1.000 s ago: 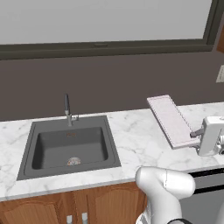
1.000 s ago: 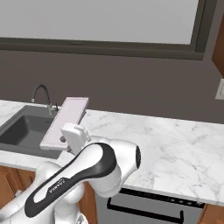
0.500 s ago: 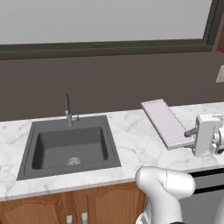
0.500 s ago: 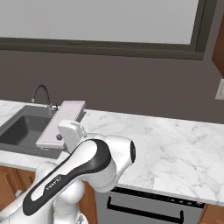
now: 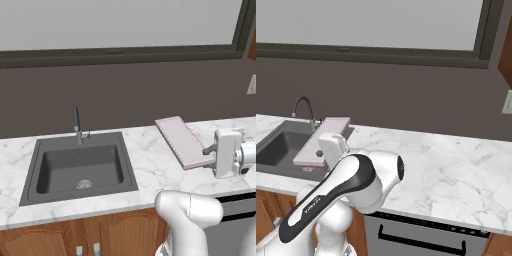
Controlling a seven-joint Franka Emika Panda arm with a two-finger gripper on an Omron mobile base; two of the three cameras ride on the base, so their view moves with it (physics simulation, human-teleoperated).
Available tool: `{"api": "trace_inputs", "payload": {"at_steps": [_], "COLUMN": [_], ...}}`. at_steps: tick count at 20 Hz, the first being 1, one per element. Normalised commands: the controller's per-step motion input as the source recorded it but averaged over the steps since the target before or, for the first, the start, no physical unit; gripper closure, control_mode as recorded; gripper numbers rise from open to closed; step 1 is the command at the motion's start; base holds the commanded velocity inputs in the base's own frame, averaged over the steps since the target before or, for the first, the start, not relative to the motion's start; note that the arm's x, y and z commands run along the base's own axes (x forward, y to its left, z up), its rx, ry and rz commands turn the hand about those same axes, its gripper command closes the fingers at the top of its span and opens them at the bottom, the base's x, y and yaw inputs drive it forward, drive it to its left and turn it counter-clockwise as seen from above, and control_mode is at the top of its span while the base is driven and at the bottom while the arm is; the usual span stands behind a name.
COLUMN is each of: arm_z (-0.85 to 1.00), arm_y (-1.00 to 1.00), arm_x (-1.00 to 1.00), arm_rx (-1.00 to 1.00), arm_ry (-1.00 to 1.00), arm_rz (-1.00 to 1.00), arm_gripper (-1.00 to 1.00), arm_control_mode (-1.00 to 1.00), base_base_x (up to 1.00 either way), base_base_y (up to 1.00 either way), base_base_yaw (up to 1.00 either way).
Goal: The ice cube tray has been filled with water. Take the tray and place it in the freezer to make ice. Close the freezer door after placing the tray.
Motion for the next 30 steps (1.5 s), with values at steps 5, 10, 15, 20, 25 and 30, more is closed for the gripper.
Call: {"api": "trace_inputs", "payload": {"at_steps": [5,10,15,20,25,30], "arm_z": [0.00,0.00,0.00,0.00,0.00,0.00], "arm_y": [0.01,0.00,0.00,0.00,0.00,0.00], "arm_x": [0.02,0.00,0.00,0.00,0.00,0.00], "arm_rx": [0.00,0.00,0.00,0.00,0.00,0.00], "arm_ry": [0.00,0.00,0.00,0.00,0.00,0.00], "arm_rz": [0.00,0.00,0.00,0.00,0.00,0.00], "arm_gripper": [1.00,1.00,1.00,1.00,1.00,1.00], "arm_control_mode": [1.00,1.00,1.00,1.00,1.00,1.00], "base_base_x": [0.00,-0.04,-0.43,-0.76,-0.94,-0.93], "base_base_y": [0.00,0.00,-0.11,-0.24,-0.35,-0.32], "base_base_yaw": [0.00,0.00,0.00,0.00,-0.01,-0.01]}}
